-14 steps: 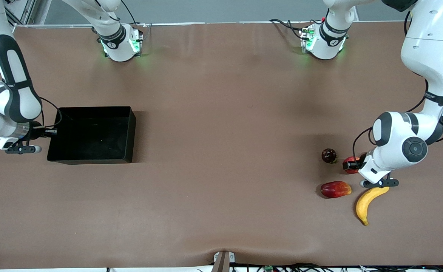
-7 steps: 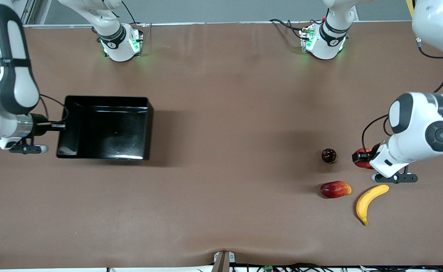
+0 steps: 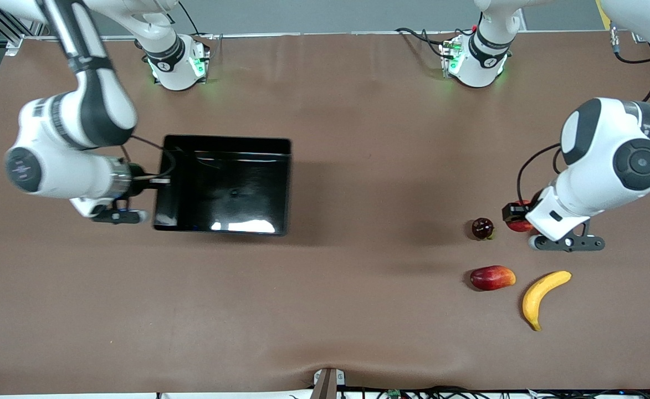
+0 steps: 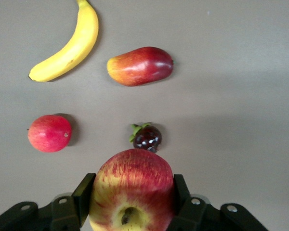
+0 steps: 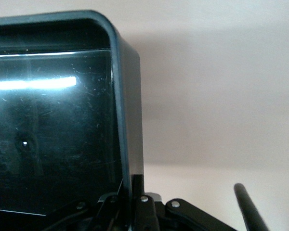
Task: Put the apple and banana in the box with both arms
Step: 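Lift the apple with the left gripper while the right gripper withdraws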
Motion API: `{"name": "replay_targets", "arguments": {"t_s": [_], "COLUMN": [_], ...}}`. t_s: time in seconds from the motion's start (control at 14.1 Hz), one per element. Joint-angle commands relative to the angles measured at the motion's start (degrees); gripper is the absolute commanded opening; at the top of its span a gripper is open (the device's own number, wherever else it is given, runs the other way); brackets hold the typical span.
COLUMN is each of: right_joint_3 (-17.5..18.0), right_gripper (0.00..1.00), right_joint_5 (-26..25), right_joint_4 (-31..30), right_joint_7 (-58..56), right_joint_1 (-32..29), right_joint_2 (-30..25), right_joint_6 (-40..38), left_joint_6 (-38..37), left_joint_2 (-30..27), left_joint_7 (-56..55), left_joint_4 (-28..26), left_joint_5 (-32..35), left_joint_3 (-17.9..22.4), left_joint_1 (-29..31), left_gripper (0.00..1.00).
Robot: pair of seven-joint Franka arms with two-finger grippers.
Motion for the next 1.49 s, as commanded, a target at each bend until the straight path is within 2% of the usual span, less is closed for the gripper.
{"name": "replay_targets", "arguments": {"t_s": [0.0,0.35,0.64,0.85,0.92,0.99,1.13,1.28,1.42], "right_joint_3": [4.07,4.96,4.96,4.96,4.96,4.96,4.96,4.87,4.96], "right_gripper": [0.00,0.00,0.00,0.00,0.61,1.00,1.00,1.00,1.00], "right_joint_5": [1.56,1.38,0.41,0.24,0.50,-0.02,-4.57,-5.48,-5.48], "right_joint_4": [1.35,1.79,1.97,1.96,2.05,2.14,3.54,5.82,13.35], "right_joint_7": [5.88,21.10,21.83,25.07,26.30,27.88,28.15,27.81,27.37], "right_joint_1": [2.07,15.34,20.45,20.90,20.81,20.55,20.38,19.76,18.18], "right_joint_2": [3.19,12.25,17.17,19.11,19.38,19.38,19.29,18.25,16.66], "right_joint_6": [5.61,25.12,30.07,32.45,32.45,32.28,31.58,28.78,16.35], "left_joint_6": [-2.86,-4.71,-4.98,-5.15,-5.15,-5.24,-5.15,-5.15,-4.37], "left_joint_2": [-2.57,-3.72,-4.33,-4.34,-4.34,-4.34,-4.07,-3.72,-3.46], "left_joint_7": [-4.47,-12.47,-15.47,-16.78,-16.96,-17.05,-17.75,-18.98,-20.91], "left_joint_4": [-0.42,-0.42,-0.68,-0.59,-0.59,-0.77,-0.94,-1.03,-2.34], "left_joint_5": [-0.23,-0.41,-0.50,-0.59,-0.59,-0.59,-1.11,-3.56,-3.66], "left_joint_3": [-2.95,-7.43,-8.76,-9.20,-9.29,-9.55,-9.64,-10.25,-11.83], "left_joint_1": [0.32,0.41,0.41,0.23,0.23,0.23,0.14,-0.03,-0.30], "left_gripper": [0.00,0.00,0.00,0.00,0.00,0.00,0.00,0.00,0.00]}}
